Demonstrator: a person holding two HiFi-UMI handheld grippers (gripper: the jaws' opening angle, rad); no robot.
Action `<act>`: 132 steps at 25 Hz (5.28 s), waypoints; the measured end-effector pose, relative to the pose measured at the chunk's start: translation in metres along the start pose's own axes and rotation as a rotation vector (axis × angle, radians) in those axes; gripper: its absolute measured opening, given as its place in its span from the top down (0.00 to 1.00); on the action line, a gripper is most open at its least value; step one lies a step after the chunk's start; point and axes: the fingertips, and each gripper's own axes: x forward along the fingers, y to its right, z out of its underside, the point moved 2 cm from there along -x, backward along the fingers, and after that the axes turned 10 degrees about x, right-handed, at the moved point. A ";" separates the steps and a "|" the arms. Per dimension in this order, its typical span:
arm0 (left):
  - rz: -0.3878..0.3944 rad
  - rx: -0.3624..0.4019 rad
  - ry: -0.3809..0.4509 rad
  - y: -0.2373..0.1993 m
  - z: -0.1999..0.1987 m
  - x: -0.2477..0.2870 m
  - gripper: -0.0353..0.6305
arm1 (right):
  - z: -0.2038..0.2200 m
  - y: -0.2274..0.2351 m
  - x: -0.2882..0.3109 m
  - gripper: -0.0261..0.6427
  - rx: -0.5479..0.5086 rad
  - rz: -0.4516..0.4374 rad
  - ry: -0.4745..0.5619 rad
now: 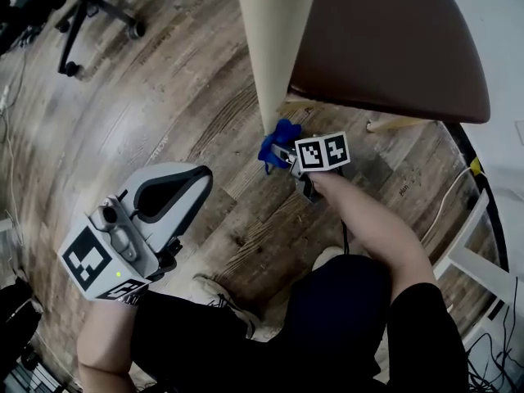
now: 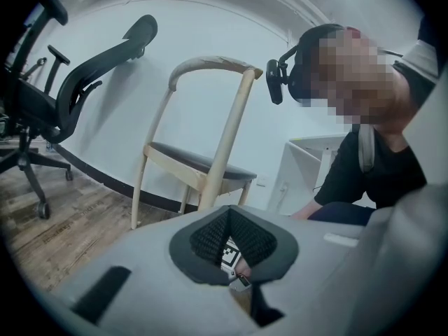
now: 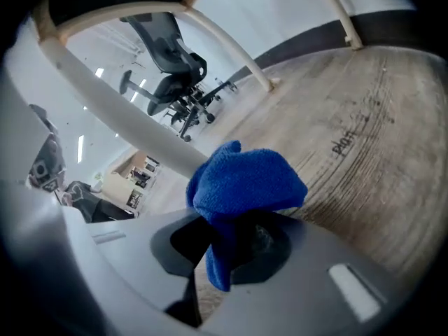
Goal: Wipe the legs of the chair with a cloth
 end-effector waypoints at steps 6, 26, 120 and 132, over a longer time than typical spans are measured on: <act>-0.022 -0.007 -0.011 -0.003 0.004 -0.009 0.95 | 0.008 0.022 0.020 0.87 0.086 0.031 -0.040; 0.034 0.036 0.017 0.017 -0.009 0.002 0.95 | -0.016 -0.073 -0.047 0.87 -0.153 -0.102 0.121; 0.110 0.050 -0.069 0.033 0.009 0.048 0.95 | -0.031 0.193 -0.217 0.86 0.405 0.308 0.535; 0.120 0.050 -0.026 0.035 -0.002 0.044 0.95 | -0.079 0.066 -0.329 0.87 -0.011 0.309 0.656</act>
